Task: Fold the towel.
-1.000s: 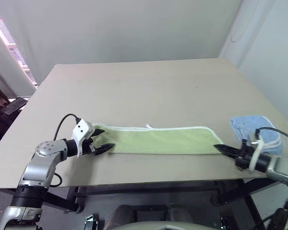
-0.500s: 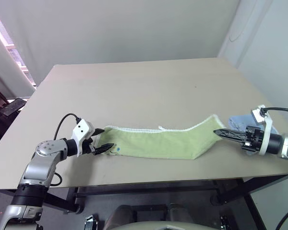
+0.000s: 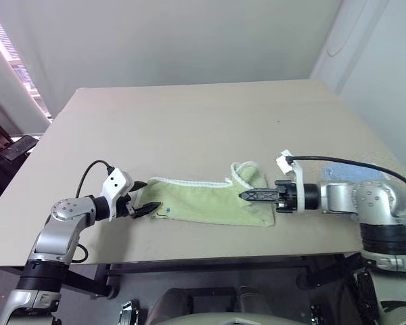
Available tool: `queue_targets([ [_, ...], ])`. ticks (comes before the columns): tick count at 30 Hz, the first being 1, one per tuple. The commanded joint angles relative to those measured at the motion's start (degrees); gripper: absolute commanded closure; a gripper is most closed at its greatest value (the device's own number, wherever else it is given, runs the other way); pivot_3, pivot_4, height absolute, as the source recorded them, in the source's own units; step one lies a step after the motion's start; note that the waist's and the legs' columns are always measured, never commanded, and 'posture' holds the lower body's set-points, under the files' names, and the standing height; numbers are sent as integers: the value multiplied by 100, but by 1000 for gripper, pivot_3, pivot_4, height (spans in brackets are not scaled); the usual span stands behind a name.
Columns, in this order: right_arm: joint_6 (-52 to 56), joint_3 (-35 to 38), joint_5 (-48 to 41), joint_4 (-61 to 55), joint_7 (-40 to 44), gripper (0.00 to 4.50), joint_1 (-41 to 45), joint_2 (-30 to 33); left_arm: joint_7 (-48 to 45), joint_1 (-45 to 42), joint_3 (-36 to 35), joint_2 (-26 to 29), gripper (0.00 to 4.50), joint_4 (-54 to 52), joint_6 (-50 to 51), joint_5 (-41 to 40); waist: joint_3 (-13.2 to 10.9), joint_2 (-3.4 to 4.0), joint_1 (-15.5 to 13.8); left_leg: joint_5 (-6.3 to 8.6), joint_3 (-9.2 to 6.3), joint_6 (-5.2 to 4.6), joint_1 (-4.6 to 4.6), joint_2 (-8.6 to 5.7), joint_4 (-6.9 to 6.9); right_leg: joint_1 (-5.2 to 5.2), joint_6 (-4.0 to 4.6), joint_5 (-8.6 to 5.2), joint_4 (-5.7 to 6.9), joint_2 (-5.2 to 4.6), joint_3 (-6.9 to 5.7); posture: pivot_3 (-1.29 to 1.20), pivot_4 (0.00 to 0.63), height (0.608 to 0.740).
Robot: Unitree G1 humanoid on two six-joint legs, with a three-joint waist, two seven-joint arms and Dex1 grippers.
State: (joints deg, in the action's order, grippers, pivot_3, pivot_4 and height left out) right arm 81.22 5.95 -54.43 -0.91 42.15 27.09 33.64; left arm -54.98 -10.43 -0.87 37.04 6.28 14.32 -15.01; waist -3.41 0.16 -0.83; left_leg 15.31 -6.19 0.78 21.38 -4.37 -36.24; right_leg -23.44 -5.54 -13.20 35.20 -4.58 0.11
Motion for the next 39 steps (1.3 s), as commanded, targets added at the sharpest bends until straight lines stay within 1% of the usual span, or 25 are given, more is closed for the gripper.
queue_targets([
  [1,-269,-304,218,161,123,4472,65,-180,35,-5,-111,82,217,-241,-29,-18,1,-1,7,0,0,0,0,0,0,0,0,0,0,0,0,0,0,740],
  [3,-283,-498,335,289,130,4472,104,-282,53,38,-116,98,217,-303,-7,-21,1,-1,15,0,0,0,-2,1,1,-1,-1,0,2,2,0,0,0,740],
  [6,-227,-601,312,282,228,4472,146,-373,70,96,-146,126,217,-394,40,-43,1,0,13,0,-1,0,-3,4,-1,-4,0,1,11,5,0,0,0,740],
  [11,-226,-761,585,638,18,4472,353,-678,155,117,-138,120,217,-401,46,-3,2,1,21,-1,-1,1,-8,5,-5,0,2,2,15,8,0,0,0,740],
  [15,-109,-952,732,750,47,4472,442,-762,170,86,-140,119,217,-450,94,-59,2,1,16,-2,-1,2,-8,5,-7,-1,3,3,21,9,0,0,0,740],
  [21,-20,-921,661,617,111,4472,411,-862,154,62,-200,151,217,-376,118,-83,2,1,15,-2,-1,2,-8,4,-6,-1,2,4,21,9,0,0,0,740],
  [24,-167,-764,539,357,285,4472,336,-786,148,82,-260,177,217,-374,144,-119,2,1,22,-2,-1,3,-9,4,-7,-2,2,4,25,10,0,0,0,740],
  [26,-225,-525,370,224,420,4472,290,-756,167,91,-311,188,217,-377,177,-156,2,1,21,-2,-2,3,-8,5,-7,-3,2,4,26,10,0,0,0,740],
  [28,-356,-394,236,-6,697,4472,224,-591,158,111,-345,232,217,-347,165,-155,2,1,17,-2,-2,2,-9,5,-8,-2,2,4,27,11,0,0,0,740],
  [31,-351,-594,341,118,861,4472,266,-450,166,105,-368,240,217,-284,141,-142,4,-1,18,-2,-1,2,-9,4,-12,1,1,5,26,11,-1,0,0,740],
  [34,-249,-731,511,341,612,4472,365,-606,172,76,-365,207,217,-295,161,-143,5,-2,30,-2,-1,2,-11,5,-16,2,1,5,28,11,-1,0,0,740],
  [36,-215,-779,736,663,286,4472,477,-808,177,87,-348,192,217,-318,161,-135,5,-2,46,-2,0,3,-14,8,-17,2,3,6,35,14,0,0,0,740],
  [39,-141,-819,869,806,124,4472,515,-929,179,122,-349,191,217,-345,166,-131,5,-2,33,-4,0,7,-14,9,-20,0,6,8,43,15,0,0,0,740],
])
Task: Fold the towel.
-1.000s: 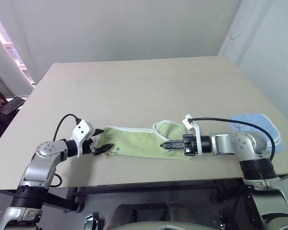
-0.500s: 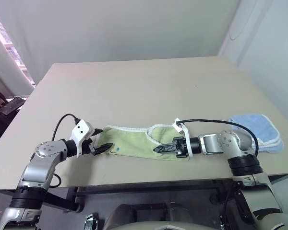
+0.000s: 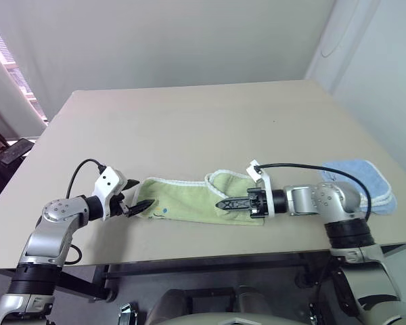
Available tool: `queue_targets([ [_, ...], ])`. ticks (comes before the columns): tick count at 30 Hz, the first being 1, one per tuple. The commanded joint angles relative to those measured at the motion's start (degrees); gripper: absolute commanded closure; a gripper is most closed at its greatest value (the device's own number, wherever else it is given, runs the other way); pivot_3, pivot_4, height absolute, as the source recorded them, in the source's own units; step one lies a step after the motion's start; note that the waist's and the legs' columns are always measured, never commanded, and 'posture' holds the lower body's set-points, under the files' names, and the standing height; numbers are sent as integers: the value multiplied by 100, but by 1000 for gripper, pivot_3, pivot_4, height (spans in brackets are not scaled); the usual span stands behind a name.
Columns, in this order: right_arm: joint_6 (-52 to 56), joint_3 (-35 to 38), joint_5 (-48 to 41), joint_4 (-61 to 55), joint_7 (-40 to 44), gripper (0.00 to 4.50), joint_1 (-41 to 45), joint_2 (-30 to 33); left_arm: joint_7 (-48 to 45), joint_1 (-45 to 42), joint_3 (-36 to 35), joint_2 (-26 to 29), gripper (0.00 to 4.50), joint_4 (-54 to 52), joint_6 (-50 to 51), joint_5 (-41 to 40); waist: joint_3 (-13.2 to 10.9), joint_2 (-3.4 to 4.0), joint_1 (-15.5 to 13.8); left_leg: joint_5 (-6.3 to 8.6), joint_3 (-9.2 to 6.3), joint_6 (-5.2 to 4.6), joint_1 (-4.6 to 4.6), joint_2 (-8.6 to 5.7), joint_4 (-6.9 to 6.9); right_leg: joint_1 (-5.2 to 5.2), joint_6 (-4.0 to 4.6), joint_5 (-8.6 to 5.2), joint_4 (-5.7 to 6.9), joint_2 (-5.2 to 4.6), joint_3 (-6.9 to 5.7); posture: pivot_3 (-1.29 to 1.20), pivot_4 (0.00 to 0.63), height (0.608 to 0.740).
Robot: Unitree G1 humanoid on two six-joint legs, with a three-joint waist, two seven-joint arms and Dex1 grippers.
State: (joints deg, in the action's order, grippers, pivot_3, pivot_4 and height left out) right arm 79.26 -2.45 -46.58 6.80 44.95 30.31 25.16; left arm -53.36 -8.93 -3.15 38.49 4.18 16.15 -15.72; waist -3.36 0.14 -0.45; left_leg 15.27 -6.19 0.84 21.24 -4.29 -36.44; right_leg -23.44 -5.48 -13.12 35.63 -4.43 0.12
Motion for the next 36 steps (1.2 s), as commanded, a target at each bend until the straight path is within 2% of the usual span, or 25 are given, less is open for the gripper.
queue_targets([
  [1,79,36,135,81,-242,4472,205,-121,17,-14,-124,54,217,-141,-15,-56,0,0,-10,0,0,0,0,0,-1,0,0,0,1,0,0,0,0,740],
  [4,138,46,245,254,-346,4472,230,-160,23,34,-136,68,217,-184,-6,-57,0,0,-16,0,0,1,1,-1,-4,0,1,0,3,-1,0,0,0,740],
  [8,-524,-287,541,-144,-127,4472,31,-2,34,79,-141,66,217,-203,-20,-51,0,0,-15,0,0,1,2,-3,-10,0,0,0,5,-2,0,0,0,740],
  [12,-605,-292,578,-226,-126,4472,-13,-25,37,116,-136,70,217,-240,-15,-54,0,0,-14,0,0,1,2,-2,-14,0,0,0,12,0,0,0,0,740],
  [15,-647,-250,621,-193,-168,3735,-17,-50,25,108,-125,69,217,-215,-14,-53,0,0,-14,0,0,1,2,-2,-31,0,0,0,28,0,0,0,0,740],
  [21,-619,-324,440,-615,141,1611,-171,159,-15,89,-120,86,217,-184,-4,-51,0,1,-13,0,-1,1,3,-1,-59,4,3,-2,44,2,0,0,0,740],
  [23,-458,-75,152,-790,271,1011,-197,191,-32,78,-133,104,217,-174,4,-57,0,1,-20,0,-2,1,3,-1,-61,5,3,-2,44,2,-1,0,0,740],
  [28,-968,498,-86,-1165,496,1011,-237,322,-60,63,-168,148,217,-98,-31,-44,0,1,-20,0,-2,0,5,-1,-62,4,2,-2,44,1,-1,0,0,740],
  [31,-1971,662,311,-916,220,1011,-289,-12,-64,27,-157,161,217,-50,-53,-28,0,0,-7,0,-2,1,4,0,-62,5,1,-3,43,2,-2,0,0,740],
  [33,-3099,407,987,-735,109,1011,-445,-202,-60,-11,-144,166,217,-40,-47,-23,0,1,3,0,-2,1,3,4,-60,5,-1,-4,44,6,-1,0,0,740],
  [36,-3946,-291,1668,-451,573,1011,-624,-103,-67,-47,-138,181,217,-46,-27,-23,0,1,-3,0,-1,1,3,6,-59,4,1,-2,45,10,-2,0,0,740],
])
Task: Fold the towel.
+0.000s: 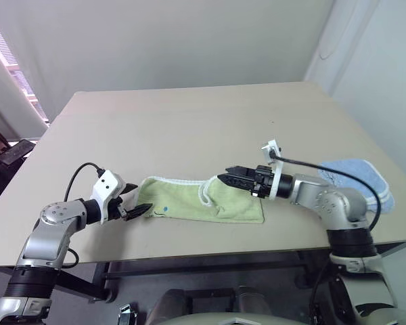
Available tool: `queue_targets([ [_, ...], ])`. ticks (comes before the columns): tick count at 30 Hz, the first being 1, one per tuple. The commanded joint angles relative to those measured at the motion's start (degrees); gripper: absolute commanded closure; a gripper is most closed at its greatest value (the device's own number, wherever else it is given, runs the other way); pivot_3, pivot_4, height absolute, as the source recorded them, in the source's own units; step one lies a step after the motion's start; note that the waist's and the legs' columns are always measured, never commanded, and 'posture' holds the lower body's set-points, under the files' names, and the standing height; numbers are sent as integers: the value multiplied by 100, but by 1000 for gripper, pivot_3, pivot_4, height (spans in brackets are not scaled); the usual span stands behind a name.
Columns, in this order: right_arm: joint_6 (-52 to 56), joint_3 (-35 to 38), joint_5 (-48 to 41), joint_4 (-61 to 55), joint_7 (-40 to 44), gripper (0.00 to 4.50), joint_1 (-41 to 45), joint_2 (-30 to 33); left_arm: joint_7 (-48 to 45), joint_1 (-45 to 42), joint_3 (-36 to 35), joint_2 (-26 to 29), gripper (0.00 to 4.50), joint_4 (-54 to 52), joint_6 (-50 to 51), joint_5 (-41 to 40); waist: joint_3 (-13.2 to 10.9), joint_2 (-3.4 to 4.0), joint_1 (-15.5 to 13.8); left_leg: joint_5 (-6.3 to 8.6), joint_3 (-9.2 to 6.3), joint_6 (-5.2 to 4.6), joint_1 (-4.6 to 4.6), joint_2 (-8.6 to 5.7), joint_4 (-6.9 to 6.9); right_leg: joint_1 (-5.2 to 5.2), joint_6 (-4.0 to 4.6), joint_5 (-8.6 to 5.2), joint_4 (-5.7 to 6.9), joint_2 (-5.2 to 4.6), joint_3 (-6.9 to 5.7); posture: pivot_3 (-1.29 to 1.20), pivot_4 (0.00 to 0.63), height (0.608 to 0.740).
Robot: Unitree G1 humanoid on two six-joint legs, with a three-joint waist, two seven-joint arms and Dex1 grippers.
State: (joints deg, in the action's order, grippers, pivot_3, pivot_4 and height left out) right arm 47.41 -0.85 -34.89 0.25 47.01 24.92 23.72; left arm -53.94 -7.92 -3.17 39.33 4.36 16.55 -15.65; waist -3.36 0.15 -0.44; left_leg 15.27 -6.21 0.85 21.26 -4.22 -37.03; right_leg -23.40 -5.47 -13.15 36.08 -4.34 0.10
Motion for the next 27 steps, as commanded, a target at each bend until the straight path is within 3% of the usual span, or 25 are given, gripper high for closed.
queue_targets([
  [1,-950,-512,549,382,470,1011,-93,-57,-14,-144,-136,103,217,-88,-50,-37,0,0,-7,0,0,0,1,-1,0,0,0,0,0,0,0,0,0,740],
  [8,-2400,-665,1210,1240,488,1011,26,-524,-34,-167,-258,52,217,-524,210,-338,-1,1,5,0,1,0,0,-3,-1,-1,4,2,1,0,4,0,0,740],
  [14,-1755,-102,469,594,821,1011,30,-259,-124,-1054,-54,-296,217,-769,711,-886,-2,3,-42,-1,-8,2,0,-6,-8,6,5,3,2,-1,0,0,0,740],
  [17,-1604,61,357,445,891,1628,-26,-37,-239,-1591,278,-604,842,-456,751,-829,-1,2,-29,-2,-6,3,-7,-9,-11,16,4,3,1,-2,0,0,0,740],
  [25,-1876,-111,693,634,977,4494,-175,158,-548,-2554,1268,-1526,3685,853,-55,-113,-1,2,7,-2,0,2,-10,-2,-5,15,2,4,0,9,4,0,0,740],
  [27,-1936,-162,826,814,902,4500,-168,106,-782,-2616,1483,-1715,4355,1036,-174,-68,-1,2,-2,-2,0,2,-10,-2,-8,16,2,4,1,10,4,0,0,740],
])
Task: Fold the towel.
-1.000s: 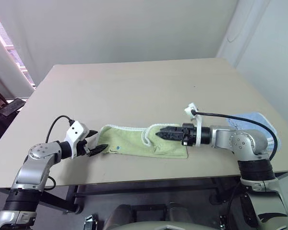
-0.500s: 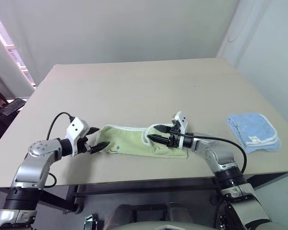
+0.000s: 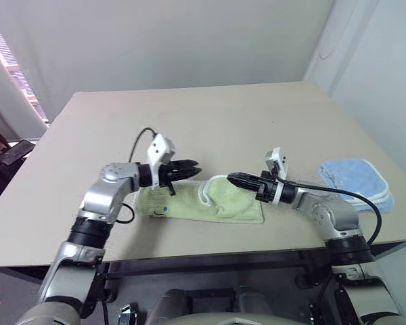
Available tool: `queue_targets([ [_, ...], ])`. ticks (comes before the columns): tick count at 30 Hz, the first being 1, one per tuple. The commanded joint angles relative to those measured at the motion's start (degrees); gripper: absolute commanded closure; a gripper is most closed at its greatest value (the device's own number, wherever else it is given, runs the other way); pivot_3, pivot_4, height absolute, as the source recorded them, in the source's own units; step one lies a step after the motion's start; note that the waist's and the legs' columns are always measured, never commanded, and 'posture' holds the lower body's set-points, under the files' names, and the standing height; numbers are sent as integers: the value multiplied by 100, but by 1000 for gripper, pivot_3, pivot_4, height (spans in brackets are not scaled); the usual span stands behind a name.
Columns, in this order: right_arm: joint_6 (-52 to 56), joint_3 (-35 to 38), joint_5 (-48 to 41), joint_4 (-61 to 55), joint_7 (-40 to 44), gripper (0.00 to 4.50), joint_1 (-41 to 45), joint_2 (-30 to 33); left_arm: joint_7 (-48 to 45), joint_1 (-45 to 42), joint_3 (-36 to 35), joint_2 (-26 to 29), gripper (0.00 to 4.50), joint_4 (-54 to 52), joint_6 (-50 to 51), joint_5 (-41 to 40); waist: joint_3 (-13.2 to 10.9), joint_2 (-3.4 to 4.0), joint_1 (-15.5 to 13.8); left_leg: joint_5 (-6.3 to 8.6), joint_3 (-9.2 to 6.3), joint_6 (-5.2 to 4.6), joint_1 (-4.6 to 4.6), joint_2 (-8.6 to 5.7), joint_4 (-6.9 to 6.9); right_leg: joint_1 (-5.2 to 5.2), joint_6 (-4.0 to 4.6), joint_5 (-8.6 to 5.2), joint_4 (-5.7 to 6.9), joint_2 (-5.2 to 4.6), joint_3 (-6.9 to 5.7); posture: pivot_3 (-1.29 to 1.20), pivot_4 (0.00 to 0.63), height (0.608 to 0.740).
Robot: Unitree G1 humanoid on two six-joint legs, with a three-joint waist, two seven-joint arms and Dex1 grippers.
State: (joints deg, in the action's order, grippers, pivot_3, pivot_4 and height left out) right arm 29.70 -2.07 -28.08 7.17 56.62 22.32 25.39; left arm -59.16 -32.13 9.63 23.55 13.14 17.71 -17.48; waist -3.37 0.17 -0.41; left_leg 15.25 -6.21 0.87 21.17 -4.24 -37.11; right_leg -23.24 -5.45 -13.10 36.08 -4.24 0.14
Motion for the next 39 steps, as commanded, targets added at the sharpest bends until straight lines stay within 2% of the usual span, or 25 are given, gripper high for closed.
queue_targets([
  [1,-161,-82,195,184,-49,4500,57,-66,-406,-184,325,-191,4476,206,-350,152,0,0,-9,0,1,0,-1,0,-1,2,0,0,-1,0,0,0,0,740],
  [11,-599,-392,817,966,-31,4500,-112,-141,-1040,344,987,-101,4476,533,-1013,743,0,0,-17,0,2,0,-1,0,-3,0,4,0,0,0,6,0,0,740],
  [15,-903,-476,1106,1468,-133,4500,42,-308,-1012,289,997,-172,4476,1178,-1197,919,1,-1,-8,0,2,-1,-10,4,-5,7,6,1,2,7,6,0,0,740],
  [19,-1092,-498,1283,1741,-183,4500,174,-396,-908,109,893,-348,4476,1752,-1362,977,1,-2,-12,1,1,0,-80,11,-1,72,3,-23,-1,11,7,0,0,740],
  [22,-1149,-517,1349,1727,-88,4500,162,-383,-878,-9,782,-467,4476,1999,-1436,942,2,-1,-7,1,-3,0,-90,12,-4,84,3,-25,0,13,7,0,0,740],
  [25,-1112,-555,1371,1583,82,4500,70,-297,-1046,20,741,-457,4476,1849,-1342,845,2,-1,-9,1,-7,0,-90,12,-6,83,3,-25,1,14,7,0,0,740],
  [28,-967,-591,1254,1221,430,4500,-78,-162,-1415,242,682,-190,4476,1155,-1011,579,2,-1,-1,1,-7,-1,-77,12,-1,68,2,-23,1,14,7,0,0,740],
  [32,-698,-453,1024,986,562,4500,-61,-143,-1409,318,256,112,4476,226,-193,33,1,-2,0,1,-6,-1,-62,11,12,50,-11,-10,0,13,12,0,0,740],
  [38,-279,-165,497,446,583,4500,127,-225,-1123,468,-579,703,2473,-532,714,-545,-3,2,20,2,-7,0,-65,12,12,50,4,-25,0,13,13,0,0,740],
  [39,-201,-96,384,321,559,4132,160,-236,-1022,502,-768,779,2024,-663,899,-693,-4,3,26,2,-7,0,-64,12,12,48,4,-25,0,13,13,0,0,740],
])
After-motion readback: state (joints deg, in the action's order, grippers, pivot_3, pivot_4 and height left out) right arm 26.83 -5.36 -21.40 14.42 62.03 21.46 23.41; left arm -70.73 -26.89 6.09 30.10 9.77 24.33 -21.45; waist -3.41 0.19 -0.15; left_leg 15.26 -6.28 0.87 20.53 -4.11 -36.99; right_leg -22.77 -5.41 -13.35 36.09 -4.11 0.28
